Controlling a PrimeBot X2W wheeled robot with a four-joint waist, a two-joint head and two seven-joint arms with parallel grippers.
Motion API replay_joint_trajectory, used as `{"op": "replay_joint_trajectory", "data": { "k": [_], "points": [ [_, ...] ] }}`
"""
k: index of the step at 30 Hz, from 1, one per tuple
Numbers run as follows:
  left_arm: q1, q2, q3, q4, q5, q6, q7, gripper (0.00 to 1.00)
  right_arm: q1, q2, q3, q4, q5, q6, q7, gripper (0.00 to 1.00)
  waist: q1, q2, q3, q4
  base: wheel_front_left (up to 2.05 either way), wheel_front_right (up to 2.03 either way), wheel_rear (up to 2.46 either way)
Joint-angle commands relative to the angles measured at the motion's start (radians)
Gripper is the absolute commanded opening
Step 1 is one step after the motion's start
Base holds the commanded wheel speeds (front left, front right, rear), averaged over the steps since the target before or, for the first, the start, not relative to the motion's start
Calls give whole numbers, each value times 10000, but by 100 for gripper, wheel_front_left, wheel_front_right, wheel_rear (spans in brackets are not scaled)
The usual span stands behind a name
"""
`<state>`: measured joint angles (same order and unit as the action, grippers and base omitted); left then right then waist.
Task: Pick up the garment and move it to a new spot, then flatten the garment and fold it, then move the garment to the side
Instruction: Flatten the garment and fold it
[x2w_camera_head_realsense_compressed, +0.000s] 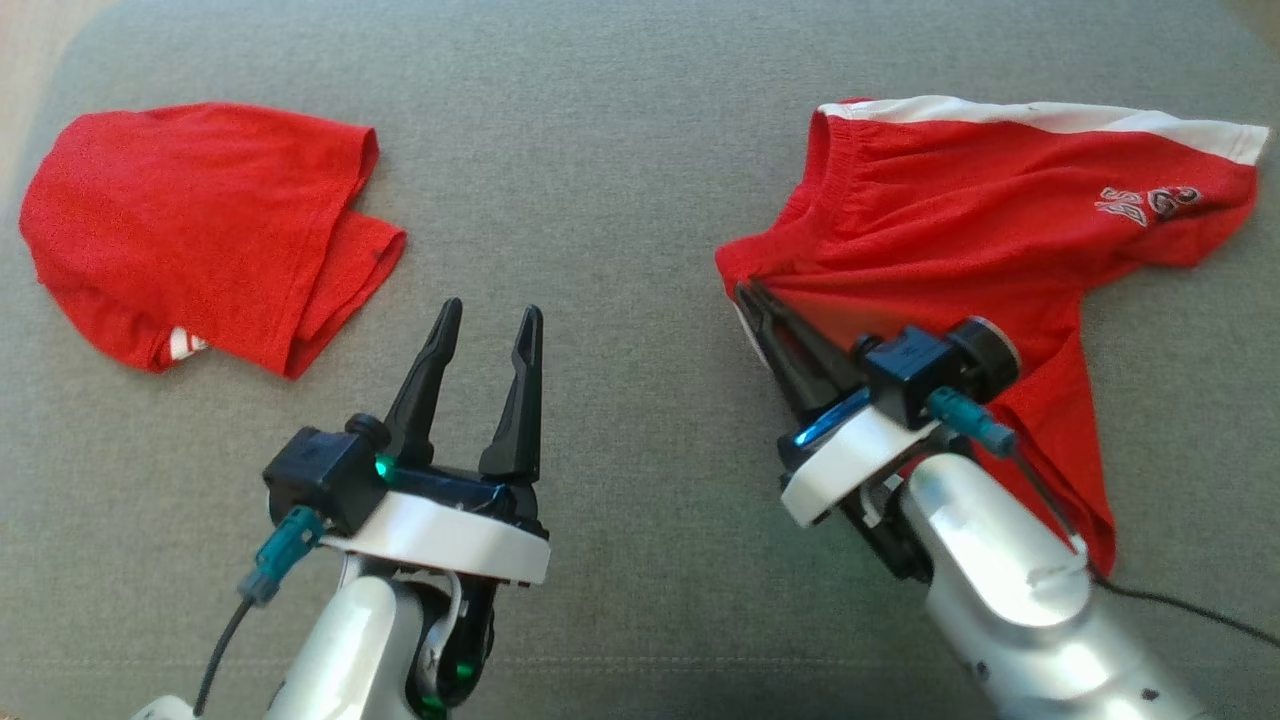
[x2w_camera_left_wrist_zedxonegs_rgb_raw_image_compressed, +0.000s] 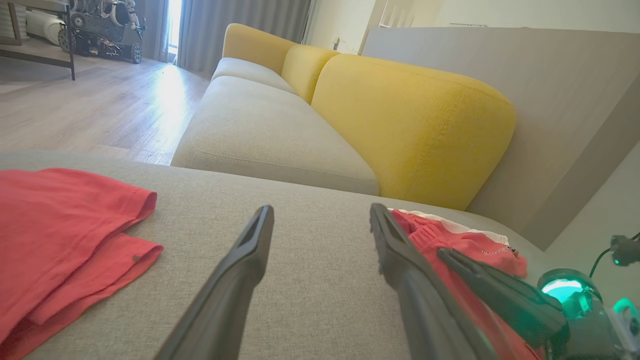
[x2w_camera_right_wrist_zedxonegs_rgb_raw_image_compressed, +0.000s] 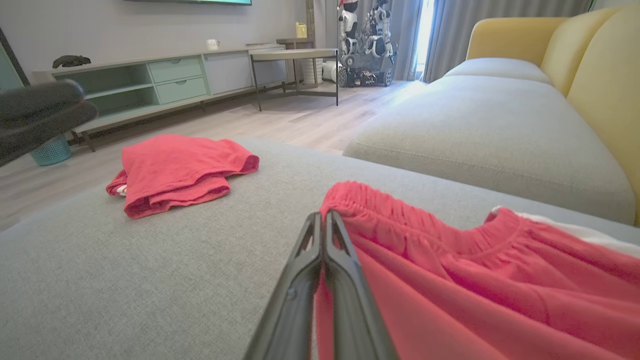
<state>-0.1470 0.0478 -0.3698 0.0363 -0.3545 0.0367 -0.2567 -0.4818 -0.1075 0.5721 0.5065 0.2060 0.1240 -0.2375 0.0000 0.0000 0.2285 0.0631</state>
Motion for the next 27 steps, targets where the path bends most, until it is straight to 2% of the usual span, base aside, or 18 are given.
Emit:
{"op": "replay_joint_trajectory", "data": {
  "k": [1,6,11,15,21,22,23,27],
  "points": [
    [-244,24,357,-319,-13,66,-51,100,-250,-24,70,-427,12,67,50,0,0,0,8,-44,0,0,0],
    [-303,24,323,-367,20,46,-51,100,-230,-492,-853,-351,-53,67,602,0,0,0,198,-101,0,0,0],
    [-447,24,276,-362,40,-6,-51,100,-496,-712,-1732,609,-451,67,875,0,0,0,476,-84,0,0,0],
    [-540,24,297,-335,92,-57,-51,100,-866,-630,-1975,1351,-557,67,774,0,0,0,655,-81,0,0,0],
    [-665,24,332,-288,151,-103,-51,100,-1280,-415,-1798,2202,-521,67,594,0,0,0,788,-115,0,0,0],
    [-692,24,331,-279,162,-107,-51,100,-1367,-405,-1765,2371,-576,67,559,37,0,0,802,-136,0,0,0],
    [-715,24,331,-273,171,-109,-51,100,-1440,-374,-1762,2518,-615,67,505,100,0,0,805,-165,0,0,0],
    [-737,24,366,-246,247,-124,-51,100,-1612,-147,-1832,2923,-558,67,263,100,0,0,723,-442,0,0,0]
  ]
}}
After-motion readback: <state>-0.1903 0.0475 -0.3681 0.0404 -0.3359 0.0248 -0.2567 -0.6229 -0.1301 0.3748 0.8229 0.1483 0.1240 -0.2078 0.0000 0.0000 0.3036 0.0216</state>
